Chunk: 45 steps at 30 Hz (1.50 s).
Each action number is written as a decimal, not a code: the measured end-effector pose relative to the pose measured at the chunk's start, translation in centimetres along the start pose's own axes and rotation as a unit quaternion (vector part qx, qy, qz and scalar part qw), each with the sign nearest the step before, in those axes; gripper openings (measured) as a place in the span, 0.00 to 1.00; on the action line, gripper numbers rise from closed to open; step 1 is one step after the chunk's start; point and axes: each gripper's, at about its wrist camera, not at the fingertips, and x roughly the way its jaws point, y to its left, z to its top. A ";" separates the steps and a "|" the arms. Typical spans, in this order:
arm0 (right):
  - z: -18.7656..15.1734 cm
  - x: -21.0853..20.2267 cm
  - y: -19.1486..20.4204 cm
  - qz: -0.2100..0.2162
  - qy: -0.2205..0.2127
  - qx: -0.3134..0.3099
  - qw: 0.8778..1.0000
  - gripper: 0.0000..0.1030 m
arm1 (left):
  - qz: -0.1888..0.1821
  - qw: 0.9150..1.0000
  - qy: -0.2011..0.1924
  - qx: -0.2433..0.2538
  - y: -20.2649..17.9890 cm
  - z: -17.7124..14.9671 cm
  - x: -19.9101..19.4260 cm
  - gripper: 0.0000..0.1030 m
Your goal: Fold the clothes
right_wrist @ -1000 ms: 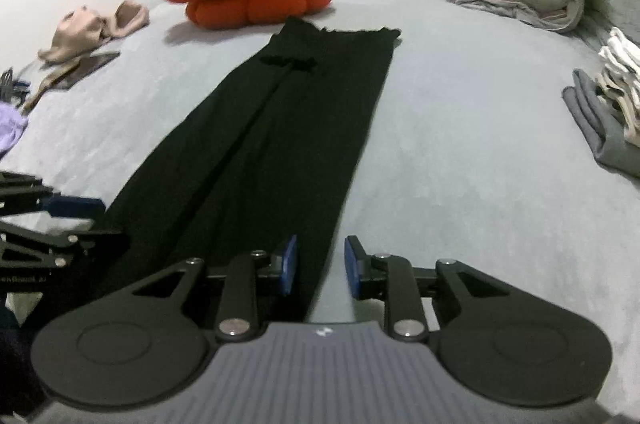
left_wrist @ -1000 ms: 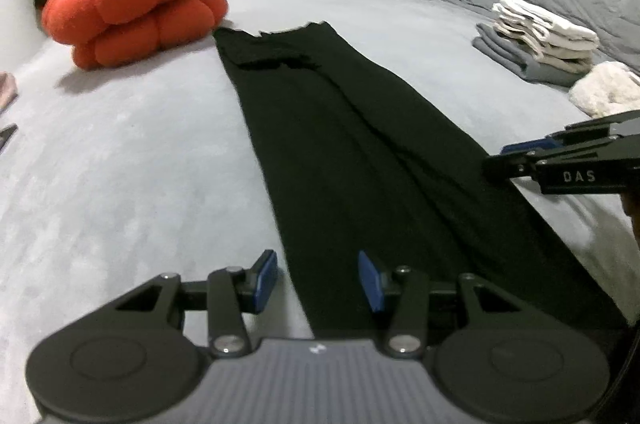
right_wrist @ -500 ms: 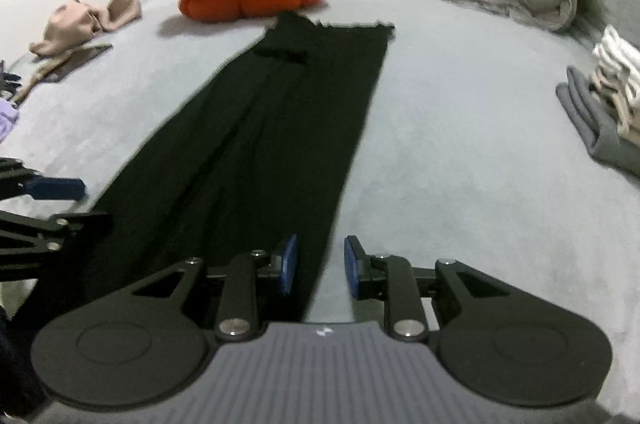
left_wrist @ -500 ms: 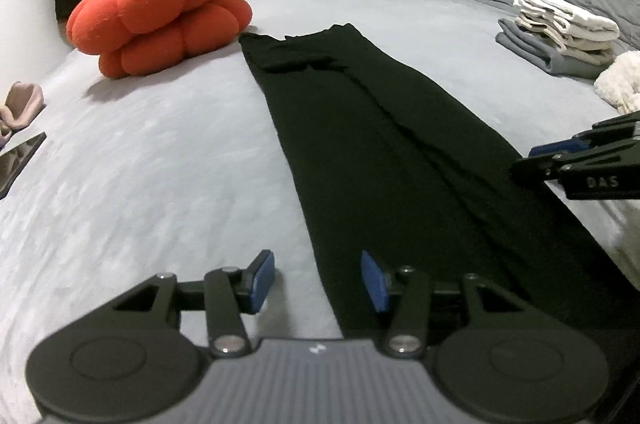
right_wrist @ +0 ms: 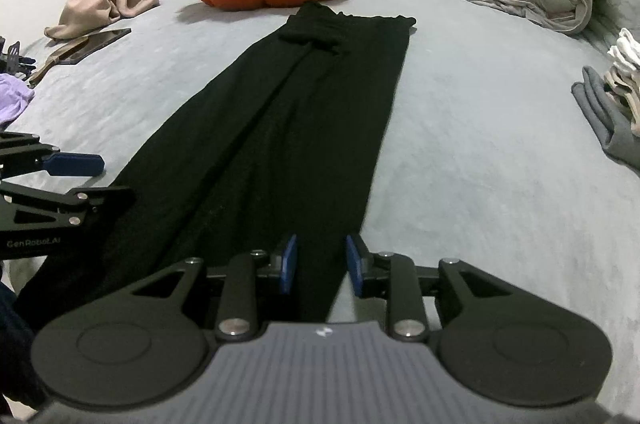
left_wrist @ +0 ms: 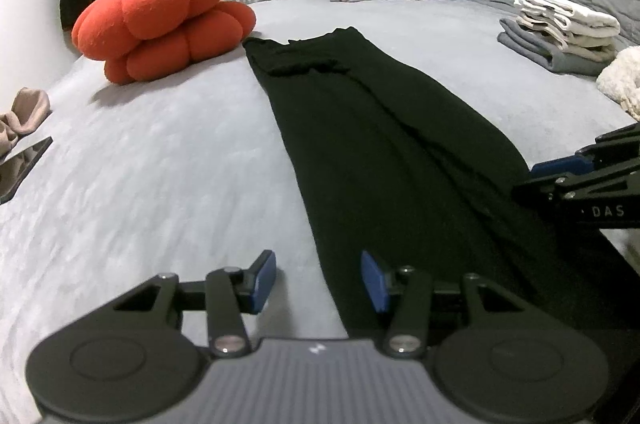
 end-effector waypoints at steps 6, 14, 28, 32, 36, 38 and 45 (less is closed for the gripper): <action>-0.8 -0.6 0.5 -0.006 -0.003 0.002 1.000 0.30 | 0.008 1.000 -0.003 0.000 -0.3 -0.3 -0.2 0.48; -2.1 -2.1 0.6 -0.002 -0.004 0.008 1.000 0.32 | 0.006 1.000 0.005 -0.016 -0.2 -1.3 -1.3 0.48; -3.9 -3.6 2.3 -0.007 -0.005 0.010 1.000 0.33 | 0.029 0.999 0.030 -0.026 -1.5 -2.3 -3.1 0.48; -4.2 -3.7 2.7 -0.014 -0.006 0.020 1.000 0.33 | 0.028 0.999 0.036 -0.028 -1.4 -2.2 -3.0 0.48; -4.4 -3.7 2.9 -0.018 -0.007 0.025 0.999 0.34 | 0.029 0.999 0.038 -0.024 -1.6 -2.2 -2.9 0.48; -4.3 -3.6 2.9 -0.018 -0.005 0.027 0.999 0.34 | 0.028 0.999 0.040 -0.024 -1.5 -2.1 -2.9 0.48; -4.4 -3.7 2.9 -0.019 -0.006 0.025 0.999 0.35 | 0.025 0.999 0.040 -0.026 -1.4 -2.2 -3.1 0.48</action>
